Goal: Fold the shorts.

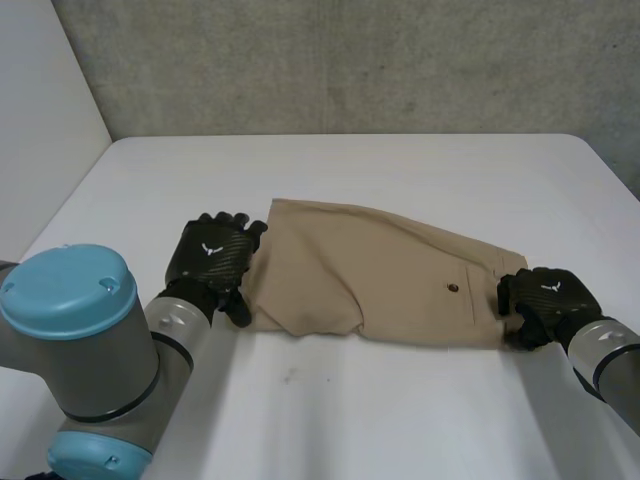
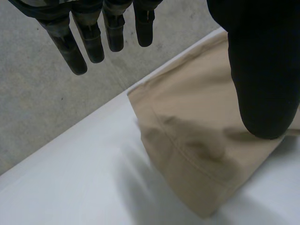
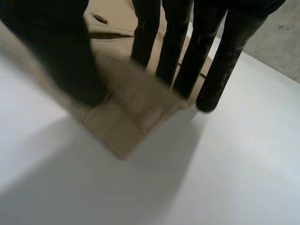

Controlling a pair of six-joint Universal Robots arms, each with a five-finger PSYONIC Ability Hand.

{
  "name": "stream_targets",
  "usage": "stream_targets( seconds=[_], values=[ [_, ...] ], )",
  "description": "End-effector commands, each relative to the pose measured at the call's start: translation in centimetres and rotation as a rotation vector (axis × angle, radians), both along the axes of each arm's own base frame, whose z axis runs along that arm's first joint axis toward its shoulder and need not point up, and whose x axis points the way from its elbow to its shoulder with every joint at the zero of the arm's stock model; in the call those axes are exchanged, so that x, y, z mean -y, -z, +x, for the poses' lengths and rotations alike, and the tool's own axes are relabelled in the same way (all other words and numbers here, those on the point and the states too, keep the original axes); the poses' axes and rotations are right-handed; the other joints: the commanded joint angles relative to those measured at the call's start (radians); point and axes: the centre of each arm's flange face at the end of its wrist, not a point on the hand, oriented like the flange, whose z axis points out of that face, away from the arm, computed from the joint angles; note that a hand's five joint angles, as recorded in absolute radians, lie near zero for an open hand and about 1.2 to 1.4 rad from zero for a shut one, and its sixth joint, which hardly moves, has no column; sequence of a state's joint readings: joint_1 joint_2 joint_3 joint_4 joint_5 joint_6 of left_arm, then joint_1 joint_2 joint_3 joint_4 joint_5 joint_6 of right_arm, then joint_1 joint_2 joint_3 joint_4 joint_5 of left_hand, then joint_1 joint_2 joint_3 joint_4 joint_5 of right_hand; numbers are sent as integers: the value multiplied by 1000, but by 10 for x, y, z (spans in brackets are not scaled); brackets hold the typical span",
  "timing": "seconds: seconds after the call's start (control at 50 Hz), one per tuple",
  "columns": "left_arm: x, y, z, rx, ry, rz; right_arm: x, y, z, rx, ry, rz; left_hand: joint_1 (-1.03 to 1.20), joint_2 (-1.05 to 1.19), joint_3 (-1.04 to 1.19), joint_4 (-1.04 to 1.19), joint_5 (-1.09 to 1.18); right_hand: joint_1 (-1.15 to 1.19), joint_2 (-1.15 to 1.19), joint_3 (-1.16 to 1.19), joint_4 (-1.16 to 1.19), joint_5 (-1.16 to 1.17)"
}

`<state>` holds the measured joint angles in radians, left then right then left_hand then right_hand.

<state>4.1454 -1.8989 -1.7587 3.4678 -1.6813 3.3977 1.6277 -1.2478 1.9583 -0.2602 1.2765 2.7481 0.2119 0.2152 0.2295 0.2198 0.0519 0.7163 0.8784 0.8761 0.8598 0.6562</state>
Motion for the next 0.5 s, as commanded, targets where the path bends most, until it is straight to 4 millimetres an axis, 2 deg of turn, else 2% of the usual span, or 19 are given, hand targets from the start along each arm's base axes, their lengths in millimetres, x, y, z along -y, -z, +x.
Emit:
stream_targets(
  seconds=[0.02, 0.16, 0.2, 0.22, 0.32, 0.36, 0.4, 0.42, 0.48, 0.5],
  values=[
    [-1, 3, 1, 7, -2, 9, 18, -1, -15, -6, 57, -39, -13, -16, -31, -21, -28, 680, 518, 520, 536, 566],
    [-2, -7, 4, -5, -20, -15, 34, -28, -43, -37, 130, -108, -13, -16, -31, -21, -28, 680, 518, 520, 536, 566],
    [-2, -11, 5, -12, -27, -26, 39, -31, -53, -66, 145, -108, -13, -16, -31, -21, -28, 680, 518, 520, 536, 566],
    [-3, -13, 6, -12, -26, -30, 44, -36, -65, -103, 166, -112, -16, -19, -34, -24, -30, 680, 518, 520, 536, 566],
    [-6, -17, 10, -17, -31, -37, 55, -53, -84, -222, 157, -103, -19, -22, -36, -27, -33, 680, 518, 520, 536, 566],
    [-7, -18, 11, -18, -31, -39, 55, -60, -79, -253, 119, -107, -19, -22, -37, -27, -33, 680, 518, 520, 536, 566],
    [-9, -17, 11, -16, -31, -36, 51, -73, -56, -275, 29, -129, -19, -22, -37, -27, -33, 680, 518, 520, 536, 566],
    [-9, -17, 12, -17, -31, -34, 46, -84, -32, -280, -46, -161, -19, -22, -37, -27, -33, 680, 518, 520, 536, 566],
    [-10, -17, 12, -16, -31, -33, 41, -98, -6, -274, -115, -215, -22, -25, -39, -30, -36, 680, 518, 520, 536, 566],
    [-10, -16, 12, -15, -33, -32, 36, -107, 11, -267, -168, -255, -19, -22, -37, -27, -33, 680, 518, 520, 536, 566]
  ],
)
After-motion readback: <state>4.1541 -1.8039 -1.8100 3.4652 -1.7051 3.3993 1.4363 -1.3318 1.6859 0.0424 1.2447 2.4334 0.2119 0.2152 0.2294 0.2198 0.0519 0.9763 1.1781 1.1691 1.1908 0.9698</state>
